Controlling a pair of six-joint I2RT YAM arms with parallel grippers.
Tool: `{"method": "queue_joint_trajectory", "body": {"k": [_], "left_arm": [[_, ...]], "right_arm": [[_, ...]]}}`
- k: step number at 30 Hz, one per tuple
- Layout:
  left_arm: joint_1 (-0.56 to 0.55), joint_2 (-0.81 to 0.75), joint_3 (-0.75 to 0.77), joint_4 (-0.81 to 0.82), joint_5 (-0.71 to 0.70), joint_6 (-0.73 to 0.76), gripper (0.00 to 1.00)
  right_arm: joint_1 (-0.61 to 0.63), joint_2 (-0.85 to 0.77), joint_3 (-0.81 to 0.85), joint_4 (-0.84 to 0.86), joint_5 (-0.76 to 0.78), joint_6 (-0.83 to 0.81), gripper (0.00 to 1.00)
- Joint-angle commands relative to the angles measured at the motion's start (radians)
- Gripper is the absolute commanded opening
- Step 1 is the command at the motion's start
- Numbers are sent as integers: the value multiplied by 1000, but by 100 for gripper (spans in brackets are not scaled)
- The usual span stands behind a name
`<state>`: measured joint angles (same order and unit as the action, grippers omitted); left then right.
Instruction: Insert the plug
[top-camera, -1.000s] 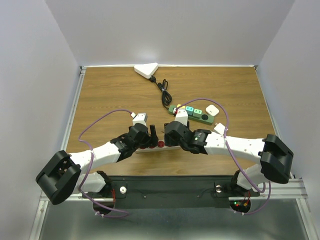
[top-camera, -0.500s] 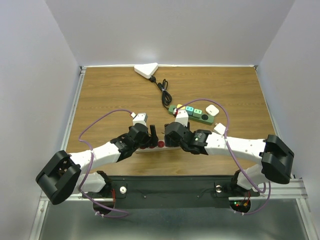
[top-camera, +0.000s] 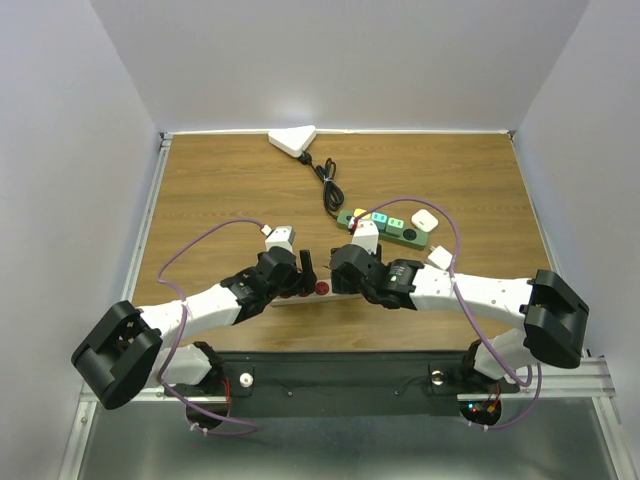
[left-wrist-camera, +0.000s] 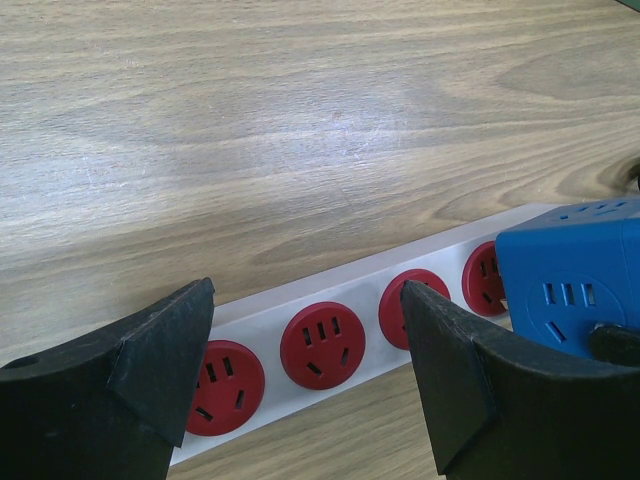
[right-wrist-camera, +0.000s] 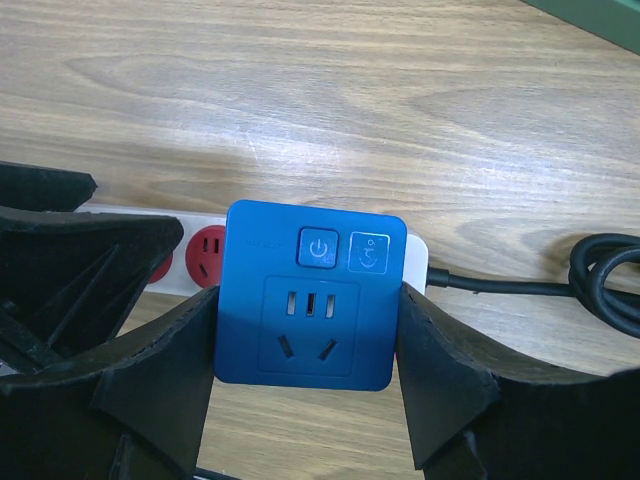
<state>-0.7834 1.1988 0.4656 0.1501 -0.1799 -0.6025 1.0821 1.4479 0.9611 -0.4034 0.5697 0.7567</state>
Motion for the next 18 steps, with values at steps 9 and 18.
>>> {"method": "queue_joint_trajectory", "body": {"k": [9, 18], "left_arm": [[-5, 1, -44, -89, 46, -11, 87], [-7, 1, -47, -84, 49, -10, 87]], "right_arm": [[18, 46, 39, -25, 42, 6, 1], [52, 111, 82, -86, 96, 30, 0]]}}
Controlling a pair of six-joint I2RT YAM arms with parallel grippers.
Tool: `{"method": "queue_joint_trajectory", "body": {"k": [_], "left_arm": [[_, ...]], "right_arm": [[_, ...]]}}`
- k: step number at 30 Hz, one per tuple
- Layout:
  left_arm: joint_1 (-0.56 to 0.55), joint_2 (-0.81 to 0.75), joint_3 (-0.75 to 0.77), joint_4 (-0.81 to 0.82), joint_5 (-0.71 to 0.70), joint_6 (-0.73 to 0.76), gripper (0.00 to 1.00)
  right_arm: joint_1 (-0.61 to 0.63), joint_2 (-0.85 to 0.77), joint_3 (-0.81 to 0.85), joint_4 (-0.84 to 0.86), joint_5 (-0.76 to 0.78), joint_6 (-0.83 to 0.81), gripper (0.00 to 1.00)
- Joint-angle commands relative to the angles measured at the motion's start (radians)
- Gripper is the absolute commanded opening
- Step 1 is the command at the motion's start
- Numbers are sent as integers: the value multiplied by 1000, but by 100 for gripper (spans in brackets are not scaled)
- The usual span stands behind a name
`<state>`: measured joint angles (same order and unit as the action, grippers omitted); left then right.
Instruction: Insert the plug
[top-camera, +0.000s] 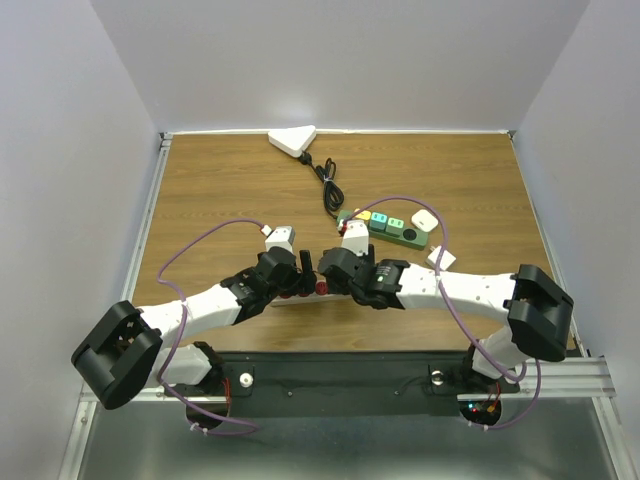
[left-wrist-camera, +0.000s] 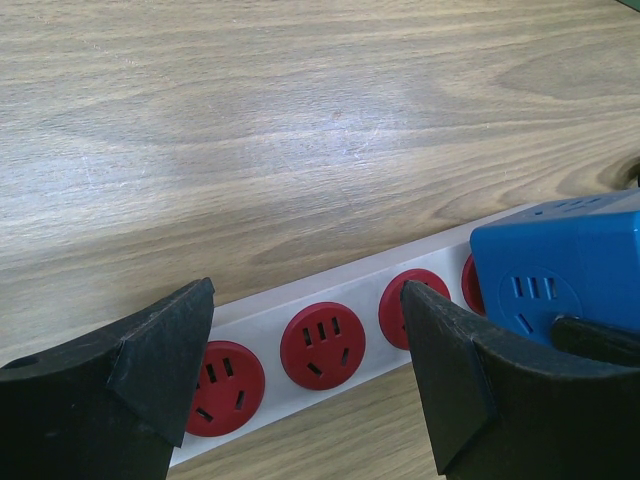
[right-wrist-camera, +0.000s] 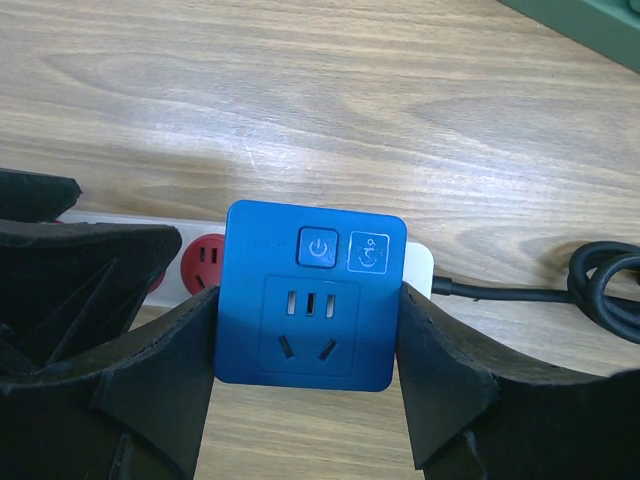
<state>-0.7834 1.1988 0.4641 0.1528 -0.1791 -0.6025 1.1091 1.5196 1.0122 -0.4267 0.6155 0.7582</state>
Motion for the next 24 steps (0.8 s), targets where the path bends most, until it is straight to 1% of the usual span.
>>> {"method": "queue_joint_trajectory", "body": {"k": [1, 11, 18, 24], "left_arm": [[-7, -1, -45, -87, 49, -10, 87], [-5, -16, -42, -104, 26, -25, 87], [-1, -112, -15, -151, -49, -43, 88], [73, -157, 2, -151, -14, -8, 89]], "right_arm": [[26, 45, 26, -69, 50, 32, 0], [49, 56, -55, -92, 29, 73, 0], [58, 143, -27, -92, 23, 58, 0], [58, 201, -47, -86, -8, 55, 0]]}}
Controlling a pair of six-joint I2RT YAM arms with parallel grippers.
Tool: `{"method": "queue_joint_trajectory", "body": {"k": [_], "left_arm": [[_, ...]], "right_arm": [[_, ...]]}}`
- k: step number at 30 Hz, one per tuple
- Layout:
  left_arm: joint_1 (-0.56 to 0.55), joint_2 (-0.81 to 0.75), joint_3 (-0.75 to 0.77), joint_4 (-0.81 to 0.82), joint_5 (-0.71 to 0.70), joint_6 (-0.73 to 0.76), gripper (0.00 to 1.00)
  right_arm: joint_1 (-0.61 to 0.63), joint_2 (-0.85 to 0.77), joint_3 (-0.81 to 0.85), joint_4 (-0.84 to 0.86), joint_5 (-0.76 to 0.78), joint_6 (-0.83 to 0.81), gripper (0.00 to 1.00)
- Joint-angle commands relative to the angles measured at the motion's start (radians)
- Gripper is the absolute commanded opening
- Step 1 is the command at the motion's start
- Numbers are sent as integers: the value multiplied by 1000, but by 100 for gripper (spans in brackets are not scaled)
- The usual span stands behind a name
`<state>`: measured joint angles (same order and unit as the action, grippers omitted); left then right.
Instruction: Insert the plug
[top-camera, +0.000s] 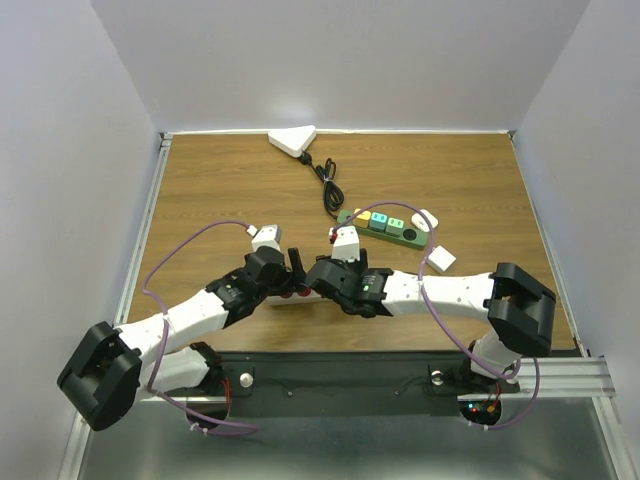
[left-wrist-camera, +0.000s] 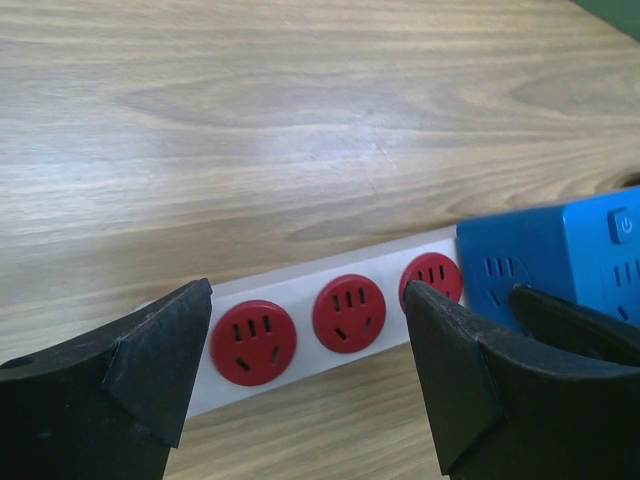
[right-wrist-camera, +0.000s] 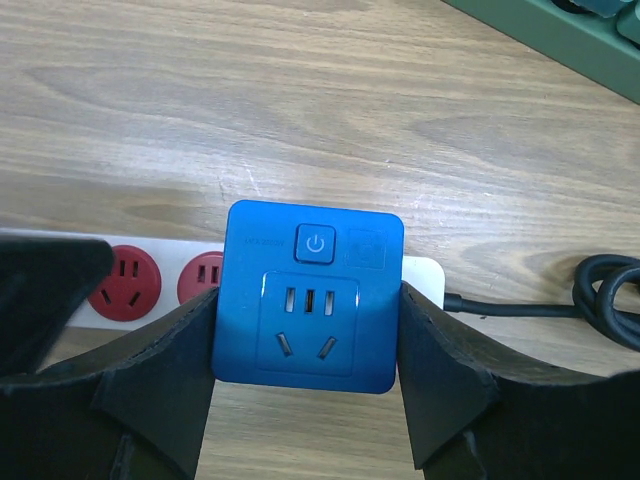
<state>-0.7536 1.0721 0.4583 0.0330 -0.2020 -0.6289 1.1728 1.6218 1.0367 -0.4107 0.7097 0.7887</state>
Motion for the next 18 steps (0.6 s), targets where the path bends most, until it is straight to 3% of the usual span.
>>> {"method": "queue_joint_trajectory", "body": {"k": [1, 18], "left_arm": [[52, -37, 10, -53, 15, 27, 89], [123, -84, 11, -65, 72, 60, 90]], "right_arm": [[-5, 99, -79, -93, -110, 26, 0], [136, 150, -204, -86, -272, 201, 0]]}}
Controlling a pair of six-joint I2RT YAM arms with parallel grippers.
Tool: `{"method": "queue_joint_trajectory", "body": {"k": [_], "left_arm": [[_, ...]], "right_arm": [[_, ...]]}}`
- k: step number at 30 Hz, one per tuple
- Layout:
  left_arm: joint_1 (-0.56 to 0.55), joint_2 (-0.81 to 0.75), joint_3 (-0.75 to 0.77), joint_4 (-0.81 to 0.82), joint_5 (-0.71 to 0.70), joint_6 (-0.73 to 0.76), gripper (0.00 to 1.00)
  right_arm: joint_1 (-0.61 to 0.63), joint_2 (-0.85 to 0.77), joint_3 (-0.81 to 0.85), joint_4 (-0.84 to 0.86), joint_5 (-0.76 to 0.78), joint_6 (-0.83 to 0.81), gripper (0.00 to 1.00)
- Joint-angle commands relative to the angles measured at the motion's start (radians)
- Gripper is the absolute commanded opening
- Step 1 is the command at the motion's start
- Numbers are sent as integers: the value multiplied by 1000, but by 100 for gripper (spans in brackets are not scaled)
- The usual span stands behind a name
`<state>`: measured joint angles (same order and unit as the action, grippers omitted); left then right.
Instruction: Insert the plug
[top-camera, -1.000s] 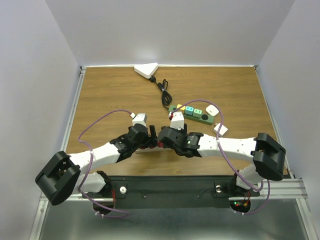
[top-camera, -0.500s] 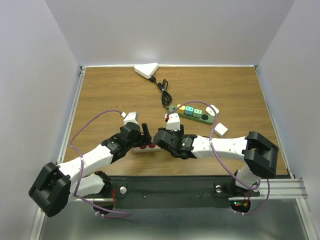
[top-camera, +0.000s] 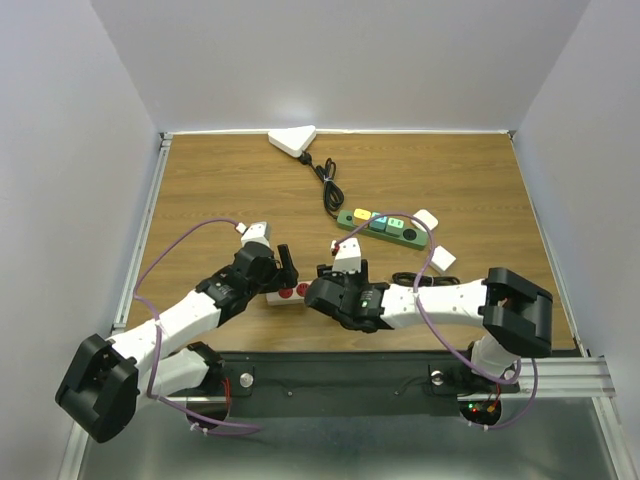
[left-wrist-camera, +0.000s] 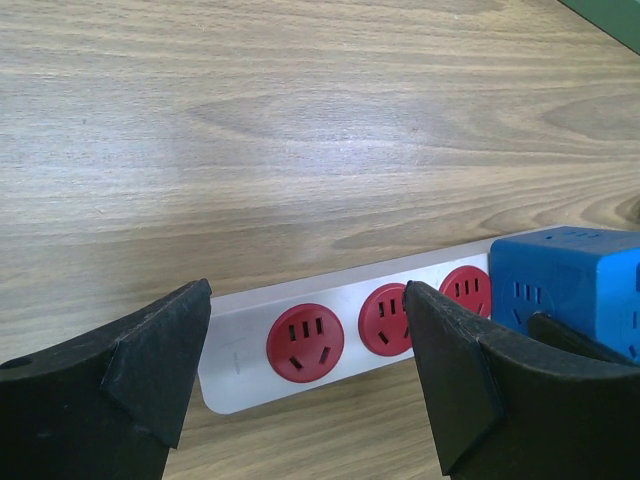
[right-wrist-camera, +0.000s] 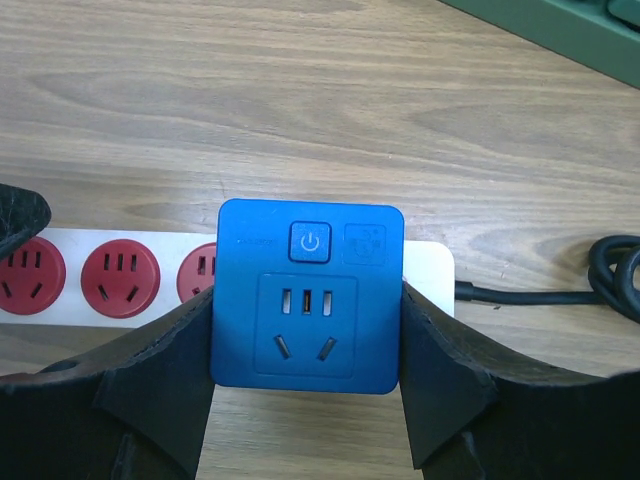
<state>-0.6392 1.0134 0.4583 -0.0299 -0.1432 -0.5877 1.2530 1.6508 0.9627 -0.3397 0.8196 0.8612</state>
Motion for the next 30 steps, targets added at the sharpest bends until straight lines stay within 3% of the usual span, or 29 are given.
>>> {"method": "queue_joint_trajectory", "body": {"k": [1, 9, 17, 23, 30], "left_arm": [[9, -26, 10, -1, 14, 19, 90], [19, -15, 11, 7, 27, 28, 90], [53, -61, 126, -66, -10, 68, 90], [150, -116, 301, -171, -65, 121, 96], [297, -165, 402, -220, -66, 199, 99]], "right_arm": [[57, 116, -152, -157, -388, 143, 0], [59, 125, -196, -156, -402, 144, 1], [57, 236, -20, -142, -356, 70, 0], [36, 262, 100, -122, -316, -5, 0], [2, 279, 221, -16, -341, -116, 0]]}}
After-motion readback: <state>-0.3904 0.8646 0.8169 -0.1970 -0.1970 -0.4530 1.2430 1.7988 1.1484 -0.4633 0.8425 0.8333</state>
